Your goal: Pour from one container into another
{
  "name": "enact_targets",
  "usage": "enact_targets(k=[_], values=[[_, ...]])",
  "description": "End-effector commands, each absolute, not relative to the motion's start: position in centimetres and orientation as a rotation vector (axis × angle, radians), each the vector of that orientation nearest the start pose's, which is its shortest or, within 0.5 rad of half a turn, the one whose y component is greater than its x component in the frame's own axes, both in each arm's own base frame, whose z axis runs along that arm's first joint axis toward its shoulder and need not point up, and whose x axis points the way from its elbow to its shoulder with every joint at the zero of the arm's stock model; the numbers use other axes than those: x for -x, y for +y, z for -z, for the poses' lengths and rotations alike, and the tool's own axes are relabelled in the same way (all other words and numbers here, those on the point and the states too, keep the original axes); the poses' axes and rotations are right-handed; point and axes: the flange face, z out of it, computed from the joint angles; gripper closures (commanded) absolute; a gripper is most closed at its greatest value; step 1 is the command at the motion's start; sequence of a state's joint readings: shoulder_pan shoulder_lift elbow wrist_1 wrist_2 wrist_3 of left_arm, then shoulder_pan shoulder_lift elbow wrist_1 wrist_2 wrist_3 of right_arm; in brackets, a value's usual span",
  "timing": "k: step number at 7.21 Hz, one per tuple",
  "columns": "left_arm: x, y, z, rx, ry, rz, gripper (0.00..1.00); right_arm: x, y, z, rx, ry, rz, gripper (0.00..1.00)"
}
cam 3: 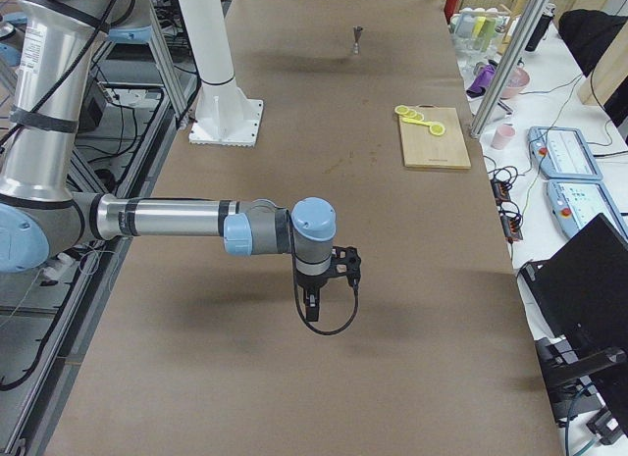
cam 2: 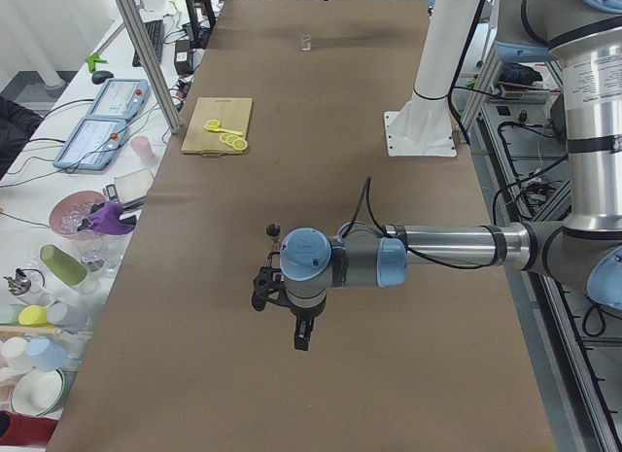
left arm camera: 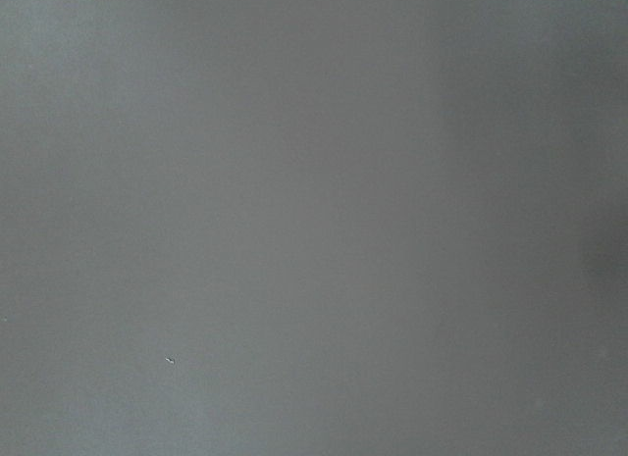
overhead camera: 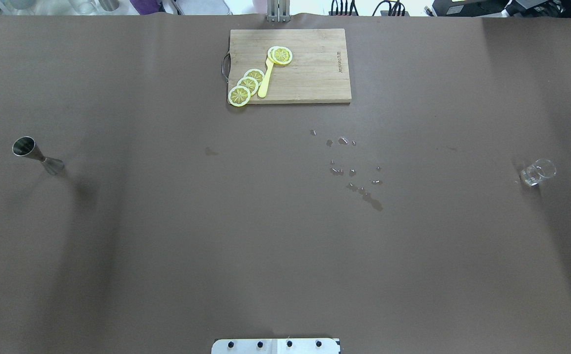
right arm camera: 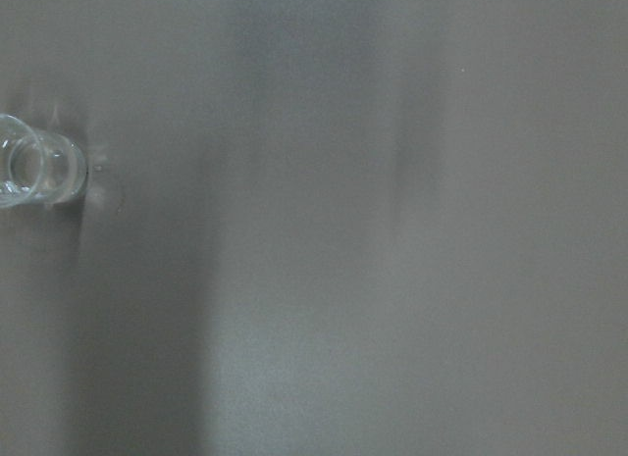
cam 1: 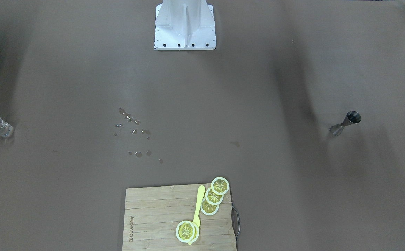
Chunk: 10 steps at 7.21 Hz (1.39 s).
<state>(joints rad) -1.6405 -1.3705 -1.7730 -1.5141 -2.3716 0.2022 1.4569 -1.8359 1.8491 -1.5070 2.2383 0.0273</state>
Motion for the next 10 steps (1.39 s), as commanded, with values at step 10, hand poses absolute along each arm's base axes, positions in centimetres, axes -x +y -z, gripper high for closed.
enact_targets(k=[10], values=[[9.3, -40.7, -64.6, -0.129, 0.837, -0.001, 0.02, -1.9, -39.4, -62.4, -0.05, -0.659, 0.147, 0.0]])
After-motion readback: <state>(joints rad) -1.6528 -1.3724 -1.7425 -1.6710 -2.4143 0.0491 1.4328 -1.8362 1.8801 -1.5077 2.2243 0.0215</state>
